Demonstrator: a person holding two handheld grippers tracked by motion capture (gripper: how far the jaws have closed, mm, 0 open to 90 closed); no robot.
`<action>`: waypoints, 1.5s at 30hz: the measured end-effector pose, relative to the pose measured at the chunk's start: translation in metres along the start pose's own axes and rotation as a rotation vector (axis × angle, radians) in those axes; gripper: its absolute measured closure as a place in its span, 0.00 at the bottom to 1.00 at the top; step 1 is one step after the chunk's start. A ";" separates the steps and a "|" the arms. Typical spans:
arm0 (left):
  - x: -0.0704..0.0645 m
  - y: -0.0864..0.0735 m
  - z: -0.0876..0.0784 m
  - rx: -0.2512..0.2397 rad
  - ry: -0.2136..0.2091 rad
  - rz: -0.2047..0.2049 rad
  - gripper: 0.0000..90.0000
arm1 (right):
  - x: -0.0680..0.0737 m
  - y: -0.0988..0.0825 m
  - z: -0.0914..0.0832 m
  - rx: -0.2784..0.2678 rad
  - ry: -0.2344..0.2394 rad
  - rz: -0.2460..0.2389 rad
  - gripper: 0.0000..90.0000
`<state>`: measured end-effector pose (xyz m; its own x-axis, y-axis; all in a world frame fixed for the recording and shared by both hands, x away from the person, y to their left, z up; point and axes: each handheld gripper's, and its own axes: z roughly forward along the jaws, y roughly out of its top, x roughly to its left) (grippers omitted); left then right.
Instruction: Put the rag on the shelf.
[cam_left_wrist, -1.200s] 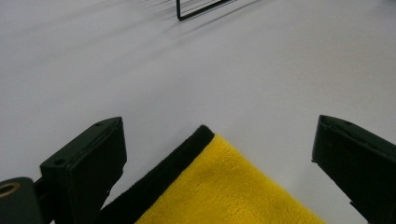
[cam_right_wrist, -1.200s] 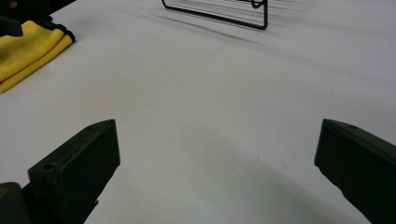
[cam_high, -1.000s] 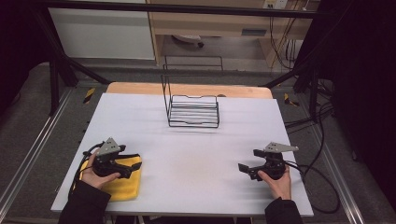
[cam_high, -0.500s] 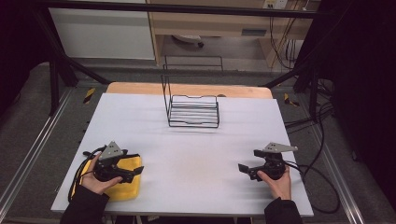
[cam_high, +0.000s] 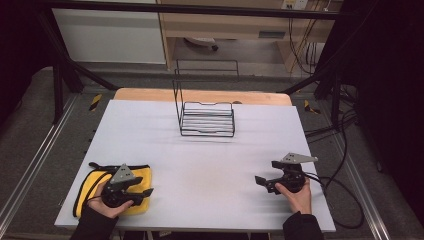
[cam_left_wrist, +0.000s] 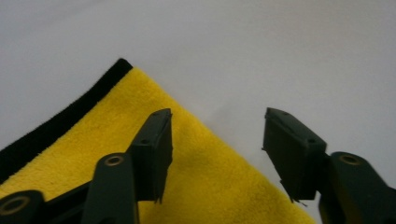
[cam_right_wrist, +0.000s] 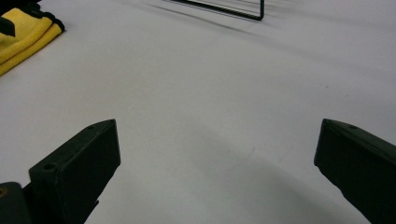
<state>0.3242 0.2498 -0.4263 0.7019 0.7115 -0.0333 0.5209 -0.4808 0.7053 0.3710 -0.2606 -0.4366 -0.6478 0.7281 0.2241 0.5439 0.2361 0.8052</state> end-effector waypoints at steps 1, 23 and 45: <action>-0.002 -0.001 0.000 0.003 -0.001 0.001 0.51 | 0.000 0.000 0.000 0.000 0.000 0.000 0.01; -0.015 -0.006 0.019 0.053 0.131 -0.012 0.77 | 0.000 0.000 0.000 0.001 -0.005 0.003 0.01; 0.002 -0.002 0.013 0.049 0.058 -0.100 0.96 | -0.002 0.000 -0.001 -0.005 -0.003 0.007 0.01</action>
<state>0.3310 0.2450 -0.4371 0.6166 0.7850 -0.0594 0.6109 -0.4295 0.6651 0.3720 -0.2628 -0.4370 -0.6425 0.7316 0.2280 0.5456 0.2279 0.8064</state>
